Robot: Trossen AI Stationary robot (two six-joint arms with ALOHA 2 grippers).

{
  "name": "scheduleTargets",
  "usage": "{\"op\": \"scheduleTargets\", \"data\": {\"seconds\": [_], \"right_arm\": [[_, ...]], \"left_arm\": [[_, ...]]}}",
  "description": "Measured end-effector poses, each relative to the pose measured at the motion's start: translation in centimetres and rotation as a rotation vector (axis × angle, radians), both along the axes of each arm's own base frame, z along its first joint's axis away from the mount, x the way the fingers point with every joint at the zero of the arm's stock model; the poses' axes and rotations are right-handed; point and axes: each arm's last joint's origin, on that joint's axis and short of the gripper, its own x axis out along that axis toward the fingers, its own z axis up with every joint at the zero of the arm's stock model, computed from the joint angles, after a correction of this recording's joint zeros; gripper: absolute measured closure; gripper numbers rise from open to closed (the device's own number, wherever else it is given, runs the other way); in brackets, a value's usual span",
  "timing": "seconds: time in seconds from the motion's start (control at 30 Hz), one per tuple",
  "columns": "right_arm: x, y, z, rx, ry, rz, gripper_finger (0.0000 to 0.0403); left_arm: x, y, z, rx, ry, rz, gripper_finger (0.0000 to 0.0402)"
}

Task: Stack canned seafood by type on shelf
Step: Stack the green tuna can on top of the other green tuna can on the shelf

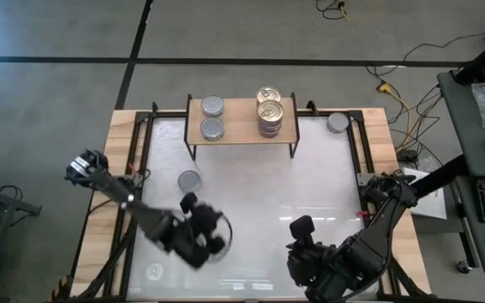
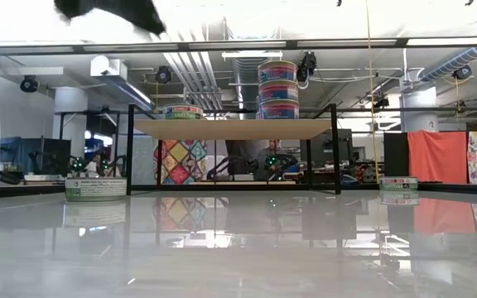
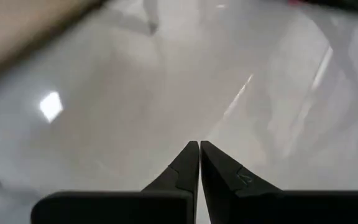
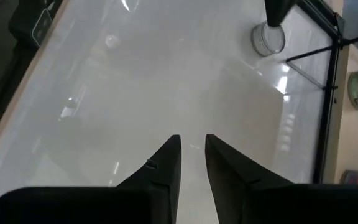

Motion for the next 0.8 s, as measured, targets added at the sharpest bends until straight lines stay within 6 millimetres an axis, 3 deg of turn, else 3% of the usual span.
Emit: {"op": "scheduleTargets", "data": {"seconds": [0.07,0.17,0.27,0.37,0.5,0.63,0.8], "right_arm": [[0.0,0.0,0.0,-0.026,-0.007,0.023,0.033],[0.1,-0.1,0.1,-0.09,-0.043,0.04,0.0321],[0.2,-0.1,0.2,-0.128,-0.069,0.033,0.0313],[0.2,-0.2,0.1,-0.128,-0.07,0.025,0.0306],[0.1,-0.1,-0.4,-0.12,-0.061,-0.001,0.03],[-0.1,0.0,-1.1,-0.129,-0.042,-0.008,0.0298],[-0.1,0.0,-2.0,-0.149,-0.018,-0.015,0.0308]], "left_arm": [[0.4,-2.0,1.1,0.147,0.054,-0.118,0.0401],[1.6,-4.4,2.4,0.178,0.048,-0.154,0.0401],[2.0,-5.1,2.5,0.246,0.228,-0.179,0.0401],[0.7,-4.3,2.6,0.28,0.415,-0.05,0.0401],[0.1,-3.6,1.8,0.207,0.428,-0.108,0.0401],[-2.3,-0.5,0.0,0.168,0.572,0.046,0.0401],[-5.6,2.8,-1.9,0.096,0.537,0.262,0.0401]]}}
